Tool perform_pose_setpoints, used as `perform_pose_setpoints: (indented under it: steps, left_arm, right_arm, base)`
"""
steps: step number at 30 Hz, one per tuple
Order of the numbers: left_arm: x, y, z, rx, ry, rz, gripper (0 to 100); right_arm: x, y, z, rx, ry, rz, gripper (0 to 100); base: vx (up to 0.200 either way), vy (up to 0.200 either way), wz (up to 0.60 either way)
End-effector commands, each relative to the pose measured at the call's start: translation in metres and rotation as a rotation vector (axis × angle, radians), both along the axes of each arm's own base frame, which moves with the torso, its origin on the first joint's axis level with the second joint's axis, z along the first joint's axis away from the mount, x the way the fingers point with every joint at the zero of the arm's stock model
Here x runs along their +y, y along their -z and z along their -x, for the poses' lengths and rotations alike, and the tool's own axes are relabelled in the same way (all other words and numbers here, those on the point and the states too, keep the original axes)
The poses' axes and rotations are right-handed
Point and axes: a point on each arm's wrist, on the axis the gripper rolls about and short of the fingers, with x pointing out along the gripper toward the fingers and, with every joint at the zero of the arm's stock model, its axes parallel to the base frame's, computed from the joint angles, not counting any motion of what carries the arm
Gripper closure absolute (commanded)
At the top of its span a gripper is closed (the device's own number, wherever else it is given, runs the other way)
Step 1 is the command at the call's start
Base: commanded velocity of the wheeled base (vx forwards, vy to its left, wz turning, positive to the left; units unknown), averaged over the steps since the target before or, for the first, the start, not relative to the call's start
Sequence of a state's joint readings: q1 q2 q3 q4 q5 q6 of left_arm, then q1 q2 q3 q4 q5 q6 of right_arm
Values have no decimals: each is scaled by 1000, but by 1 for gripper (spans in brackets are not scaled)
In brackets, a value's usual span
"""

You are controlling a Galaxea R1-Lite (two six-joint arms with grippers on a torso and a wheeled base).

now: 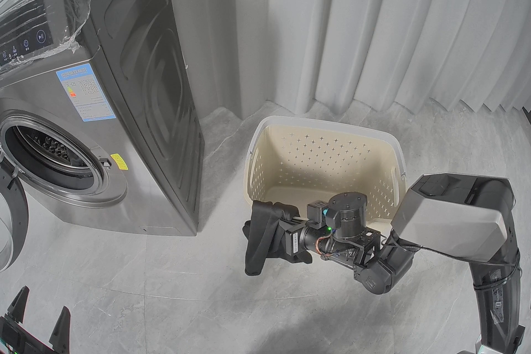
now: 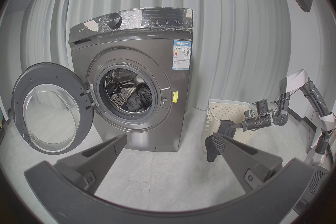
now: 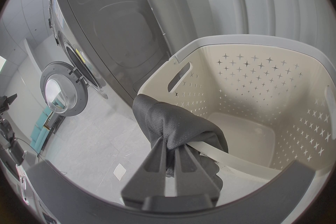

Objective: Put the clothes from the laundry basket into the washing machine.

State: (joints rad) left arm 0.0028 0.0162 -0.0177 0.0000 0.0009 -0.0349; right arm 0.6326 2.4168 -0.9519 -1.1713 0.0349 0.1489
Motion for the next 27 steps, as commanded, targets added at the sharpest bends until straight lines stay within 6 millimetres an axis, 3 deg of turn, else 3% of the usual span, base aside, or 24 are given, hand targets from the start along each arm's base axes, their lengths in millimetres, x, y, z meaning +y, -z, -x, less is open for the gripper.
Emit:
perform_pose_setpoints:
  steps: [1,7,9,12,19,23,25,27]
  left_arm:
    - [0,5,-1,8,-1,2,0]
    - [0,5,0,6,1,0,0]
    - [0,5,-1,8,-1,0,0]
    - [0,5,-1,8,-1,0,0]
    - [0,5,-1,8,-1,0,0]
    - [0,5,0,6,1,0,0]
    - [0,5,0,6,1,3,0]
    - [0,5,0,6,1,2,0]
  right_arm:
    - [-6,-17,7,-20,-2,-13,100]
    - [-21,-51,25,-52,0,-40,100]
    - [-33,-81,45,-97,-6,-78,100]
    - [-44,-108,68,-150,-14,-127,100]
    - [-72,-157,130,-312,-62,-245,100]
    - [-88,-183,142,-394,-46,-273,100]
    - [-92,-187,143,-417,-38,-253,100]
    - [-108,-197,145,-445,11,-238,100]
  base:
    - [0,0,0]
    - [0,0,0]
    - [0,0,0]
    - [0,0,0]
    - [0,0,0]
    - [0,0,0]
    - [0,0,0]
    - [-100,0,0]
